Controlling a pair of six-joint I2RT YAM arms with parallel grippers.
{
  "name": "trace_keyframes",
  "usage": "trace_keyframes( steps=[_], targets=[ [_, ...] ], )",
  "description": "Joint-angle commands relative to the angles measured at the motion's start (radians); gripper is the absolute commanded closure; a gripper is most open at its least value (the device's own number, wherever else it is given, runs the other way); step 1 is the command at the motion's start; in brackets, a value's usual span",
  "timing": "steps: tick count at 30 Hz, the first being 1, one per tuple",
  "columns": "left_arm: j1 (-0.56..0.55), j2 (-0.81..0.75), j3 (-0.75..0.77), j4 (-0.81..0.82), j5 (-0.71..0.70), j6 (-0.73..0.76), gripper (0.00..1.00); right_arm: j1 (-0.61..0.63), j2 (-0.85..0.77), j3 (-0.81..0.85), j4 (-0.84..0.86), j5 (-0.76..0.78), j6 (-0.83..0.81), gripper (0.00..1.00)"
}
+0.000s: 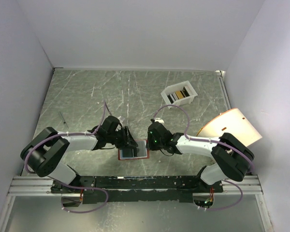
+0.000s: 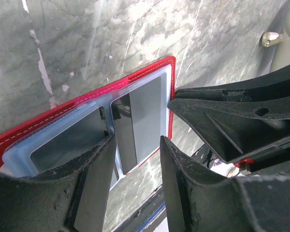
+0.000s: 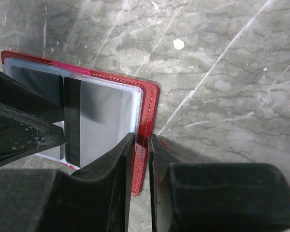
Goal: Put the credit cards into the card holder
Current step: Insert the credit card into the card holder, then turn over the card slot in the card holder.
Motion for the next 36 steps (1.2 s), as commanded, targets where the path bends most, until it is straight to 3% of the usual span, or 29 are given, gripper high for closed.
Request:
trace_keyframes(
  steps=[1, 10, 19, 36],
  targets=[
    [-0.013, 0.039, -0.019, 0.054, 0.03, -0.006, 0.47, 0.005, 0.007, -0.019, 0.012, -0.01, 0.012, 0.83],
    [-0.023, 0.08, -0.031, 0.168, 0.078, -0.048, 0.47, 0.005, 0.0, -0.027, 0.021, -0.008, 0.021, 0.83],
    [-0.029, 0.055, -0.018, 0.147, 0.064, -0.046, 0.48, 0.005, -0.004, -0.028, 0.022, -0.002, 0.024, 0.82],
    [-0.019, -0.161, 0.056, -0.299, -0.161, 0.06, 0.33, 0.006, -0.017, -0.04, 0.015, 0.009, 0.021, 0.82]
  ],
)
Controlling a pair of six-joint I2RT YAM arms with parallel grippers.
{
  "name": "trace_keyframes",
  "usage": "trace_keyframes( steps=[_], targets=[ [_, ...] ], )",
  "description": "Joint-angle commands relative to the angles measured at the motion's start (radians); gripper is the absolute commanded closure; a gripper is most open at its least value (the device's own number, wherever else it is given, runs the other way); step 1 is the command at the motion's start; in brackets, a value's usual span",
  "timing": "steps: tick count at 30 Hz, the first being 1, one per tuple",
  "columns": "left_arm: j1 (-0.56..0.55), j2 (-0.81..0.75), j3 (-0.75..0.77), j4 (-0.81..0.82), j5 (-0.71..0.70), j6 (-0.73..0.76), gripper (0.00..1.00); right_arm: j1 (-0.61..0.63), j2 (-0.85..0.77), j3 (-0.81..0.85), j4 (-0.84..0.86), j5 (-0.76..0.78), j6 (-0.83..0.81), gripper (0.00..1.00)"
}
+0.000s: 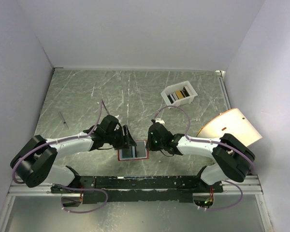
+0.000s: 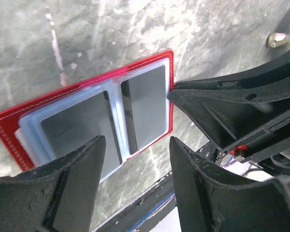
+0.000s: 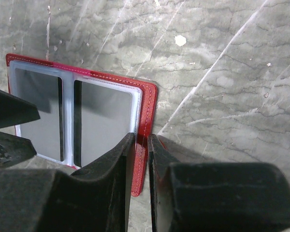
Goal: Put the credit cards into the card holder
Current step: Turn over the card slot in the card holder.
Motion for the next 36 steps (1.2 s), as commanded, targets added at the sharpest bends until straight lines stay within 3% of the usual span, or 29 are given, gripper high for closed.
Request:
trace_keyframes(
  steps=[1, 9, 36],
  targets=[
    [0.006, -0.055, 0.028, -0.162, -0.107, 0.044, 0.32, 0.005, -0.004, -0.018, -0.005, 0.009, 0.004, 0.82],
    [0.052, -0.091, -0.009, -0.184, -0.115, 0.063, 0.24, 0.005, 0.0, -0.018, -0.005, 0.007, 0.001, 0.82],
    [0.07, -0.072, -0.019, -0.159, -0.092, 0.072, 0.25, 0.005, 0.012, -0.007, -0.005, 0.009, -0.001, 0.83]
  ],
)
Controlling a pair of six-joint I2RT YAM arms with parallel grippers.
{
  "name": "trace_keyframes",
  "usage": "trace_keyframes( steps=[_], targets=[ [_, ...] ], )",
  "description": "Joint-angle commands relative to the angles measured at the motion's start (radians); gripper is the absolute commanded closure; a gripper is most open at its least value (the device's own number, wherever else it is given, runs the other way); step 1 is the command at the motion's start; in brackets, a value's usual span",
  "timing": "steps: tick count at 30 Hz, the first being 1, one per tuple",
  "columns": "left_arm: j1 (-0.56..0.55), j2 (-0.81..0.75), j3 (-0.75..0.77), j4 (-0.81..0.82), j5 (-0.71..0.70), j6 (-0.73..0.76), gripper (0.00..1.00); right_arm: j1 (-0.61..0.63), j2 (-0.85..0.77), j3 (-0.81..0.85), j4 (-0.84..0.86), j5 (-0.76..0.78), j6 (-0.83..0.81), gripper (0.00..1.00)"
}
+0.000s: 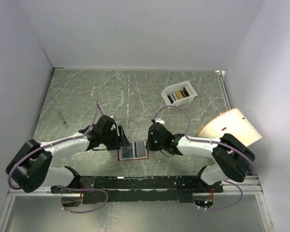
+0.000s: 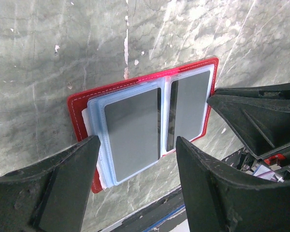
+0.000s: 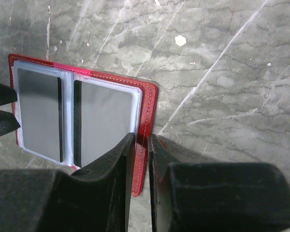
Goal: Put the credit cards into the card holder
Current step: Turn over the card slot in the card holder.
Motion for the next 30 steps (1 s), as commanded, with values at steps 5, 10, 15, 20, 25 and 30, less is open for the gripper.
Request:
trace_keyframes(
  steps=[5, 10, 15, 20, 25, 30],
  targets=[
    [0.008, 0.003, -0.008, 0.049, 0.051, 0.011, 0.25, 0.005, 0.014, -0.007, -0.003, 0.005, -0.002, 0.83],
    [0.008, 0.001, -0.022, 0.115, 0.11, 0.004, 0.26, 0.005, 0.016, -0.008, 0.003, 0.0, 0.001, 0.83],
    [0.008, 0.025, -0.039, 0.19, 0.168, -0.018, 0.26, 0.005, 0.016, -0.009, 0.006, -0.004, 0.001, 0.83],
    [0.009, 0.006, -0.04, 0.229, 0.206, -0.041, 0.26, 0.005, 0.02, -0.014, 0.012, -0.006, 0.001, 0.83],
    [0.007, -0.033, -0.047, 0.279, 0.235, -0.064, 0.25, 0.005, 0.026, -0.014, 0.02, -0.013, 0.001, 0.83],
    [0.006, -0.018, -0.048, 0.307, 0.252, -0.071, 0.25, 0.006, 0.024, -0.005, 0.008, -0.004, -0.002, 0.82]
  ],
)
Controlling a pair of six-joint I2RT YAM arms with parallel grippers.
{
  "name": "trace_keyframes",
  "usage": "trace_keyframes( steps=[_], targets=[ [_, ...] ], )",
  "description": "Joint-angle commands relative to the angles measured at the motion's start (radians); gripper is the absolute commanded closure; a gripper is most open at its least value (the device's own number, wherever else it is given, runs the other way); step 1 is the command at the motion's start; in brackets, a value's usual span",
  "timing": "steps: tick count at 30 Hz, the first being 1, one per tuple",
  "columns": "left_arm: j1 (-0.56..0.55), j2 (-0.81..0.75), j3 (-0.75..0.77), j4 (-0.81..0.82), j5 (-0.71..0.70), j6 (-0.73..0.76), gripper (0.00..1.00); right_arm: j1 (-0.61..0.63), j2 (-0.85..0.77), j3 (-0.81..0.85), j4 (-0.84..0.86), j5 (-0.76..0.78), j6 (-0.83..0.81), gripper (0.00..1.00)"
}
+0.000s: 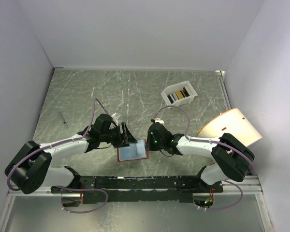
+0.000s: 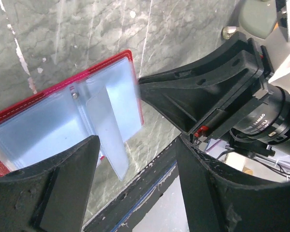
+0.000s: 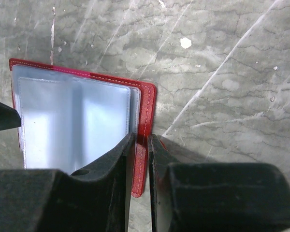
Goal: Put the credit cards into the card holder
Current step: Turn over the card slot in the card holder, then pick up the credit card from the storage box.
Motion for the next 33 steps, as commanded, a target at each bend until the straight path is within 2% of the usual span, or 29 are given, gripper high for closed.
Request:
trace_keyframes(
  steps=[1, 6, 12, 18, 25, 33],
  targets=[
    [0.002, 0.007, -0.005, 0.061, 0.04, -0.01, 0.25, 0.006, 0.012, -0.004, -0.016, 0.013, -0.003, 0.82],
    [0.003, 0.007, -0.002, 0.02, 0.005, 0.0, 0.27, 0.005, -0.027, 0.02, -0.094, 0.082, -0.018, 0.75],
    [0.003, -0.041, 0.052, -0.206, -0.154, 0.051, 0.35, 0.004, -0.098, 0.119, -0.224, 0.172, -0.101, 0.7],
    [0.002, -0.141, 0.079, -0.335, -0.278, 0.08, 0.37, -0.027, -0.12, 0.262, -0.296, 0.259, -0.256, 0.62],
    [0.002, -0.206, 0.099, -0.353, -0.266, 0.134, 0.33, -0.236, -0.022, 0.481, -0.321, 0.26, -0.494, 0.58],
    [0.003, -0.287, 0.195, -0.469, -0.276, 0.267, 0.29, -0.447, 0.226, 0.745, -0.363, 0.404, -0.664, 0.58]
  ],
)
